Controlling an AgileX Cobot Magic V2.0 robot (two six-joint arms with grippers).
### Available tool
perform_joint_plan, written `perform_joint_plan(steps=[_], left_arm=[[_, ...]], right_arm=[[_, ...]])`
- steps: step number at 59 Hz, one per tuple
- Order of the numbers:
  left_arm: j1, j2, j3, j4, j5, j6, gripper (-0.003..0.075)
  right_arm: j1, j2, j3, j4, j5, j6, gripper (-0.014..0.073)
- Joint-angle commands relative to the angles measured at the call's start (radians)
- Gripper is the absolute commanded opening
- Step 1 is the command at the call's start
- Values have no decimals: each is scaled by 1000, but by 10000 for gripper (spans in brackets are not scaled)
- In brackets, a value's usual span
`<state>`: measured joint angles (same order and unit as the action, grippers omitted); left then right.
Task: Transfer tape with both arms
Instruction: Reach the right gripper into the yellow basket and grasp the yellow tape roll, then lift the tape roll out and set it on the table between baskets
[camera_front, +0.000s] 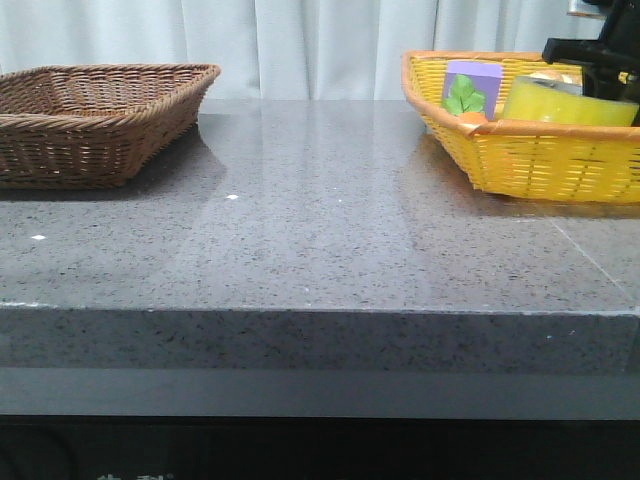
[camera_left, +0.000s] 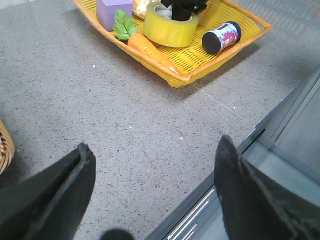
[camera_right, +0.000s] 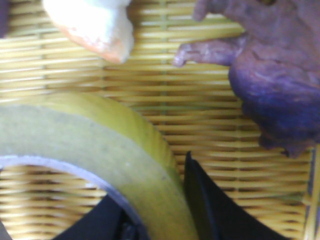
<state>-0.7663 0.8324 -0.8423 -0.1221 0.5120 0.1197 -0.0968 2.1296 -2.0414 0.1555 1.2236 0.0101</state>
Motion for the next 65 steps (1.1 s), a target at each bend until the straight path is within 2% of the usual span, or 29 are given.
perform_joint_plan(steps=[1, 15, 27, 47, 55, 65], left_arm=[[-7, -3, -34, -15, -73, -1, 491], [-7, -3, -34, -15, -73, -1, 491], [-7, -3, -34, -15, -77, -1, 491], [-7, -3, -34, -15, -78, -1, 491], [-7, -3, -34, -15, -78, -1, 491], [-7, -3, -34, -15, -78, -1, 491]], right_arm=[[-4, -90, -73, 22, 14, -3, 148], [1, -158, -140, 30, 93, -10, 148], [68, -241, -142, 31, 88, -27, 148], [328, -276, -141, 25, 34, -35, 148], [444, -258, -141, -10, 1, -35, 148], [538, -216, -141, -55, -2, -35, 148]])
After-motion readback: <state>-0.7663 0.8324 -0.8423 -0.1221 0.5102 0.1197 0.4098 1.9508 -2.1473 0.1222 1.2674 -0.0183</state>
